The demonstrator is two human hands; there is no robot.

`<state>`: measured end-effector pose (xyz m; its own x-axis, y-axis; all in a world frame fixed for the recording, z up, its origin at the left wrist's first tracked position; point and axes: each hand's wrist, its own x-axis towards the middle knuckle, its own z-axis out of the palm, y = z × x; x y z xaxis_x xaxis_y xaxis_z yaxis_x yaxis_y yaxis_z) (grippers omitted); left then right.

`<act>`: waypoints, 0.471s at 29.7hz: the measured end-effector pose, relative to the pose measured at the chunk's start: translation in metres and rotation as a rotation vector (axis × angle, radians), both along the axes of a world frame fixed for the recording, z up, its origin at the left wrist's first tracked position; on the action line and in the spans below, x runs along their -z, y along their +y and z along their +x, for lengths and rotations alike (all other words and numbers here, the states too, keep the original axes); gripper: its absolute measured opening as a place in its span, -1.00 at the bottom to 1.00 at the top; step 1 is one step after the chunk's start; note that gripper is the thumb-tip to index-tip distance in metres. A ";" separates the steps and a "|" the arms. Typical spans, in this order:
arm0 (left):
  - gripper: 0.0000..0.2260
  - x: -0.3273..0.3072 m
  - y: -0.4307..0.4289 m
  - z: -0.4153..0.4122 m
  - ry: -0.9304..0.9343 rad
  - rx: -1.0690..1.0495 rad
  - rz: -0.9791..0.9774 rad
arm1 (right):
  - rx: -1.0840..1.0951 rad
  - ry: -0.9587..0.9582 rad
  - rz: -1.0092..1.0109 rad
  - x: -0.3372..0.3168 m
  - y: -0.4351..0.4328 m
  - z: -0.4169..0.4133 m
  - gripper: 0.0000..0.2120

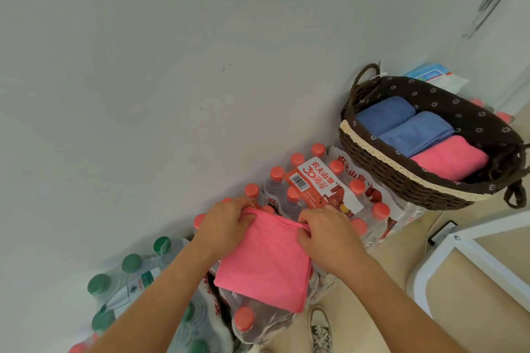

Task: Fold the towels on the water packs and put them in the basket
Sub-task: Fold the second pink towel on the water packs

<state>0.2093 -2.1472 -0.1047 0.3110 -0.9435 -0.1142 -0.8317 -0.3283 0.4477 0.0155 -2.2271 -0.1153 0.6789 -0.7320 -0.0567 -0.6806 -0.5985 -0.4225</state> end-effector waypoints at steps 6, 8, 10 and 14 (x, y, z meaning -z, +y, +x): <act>-0.83 0.010 -0.003 -0.004 -0.025 0.021 0.035 | -0.005 0.023 -0.077 0.006 -0.002 0.005 -0.98; -0.73 0.013 -0.003 -0.003 -0.041 0.036 0.053 | 0.005 0.079 -0.120 0.008 -0.002 0.008 -0.91; -0.70 0.014 -0.005 0.001 -0.041 0.046 0.097 | 0.018 0.120 -0.179 0.009 -0.003 0.010 -0.85; -0.74 0.004 -0.010 0.002 0.058 -0.008 0.153 | -0.091 0.141 -0.072 0.003 -0.008 0.016 -0.64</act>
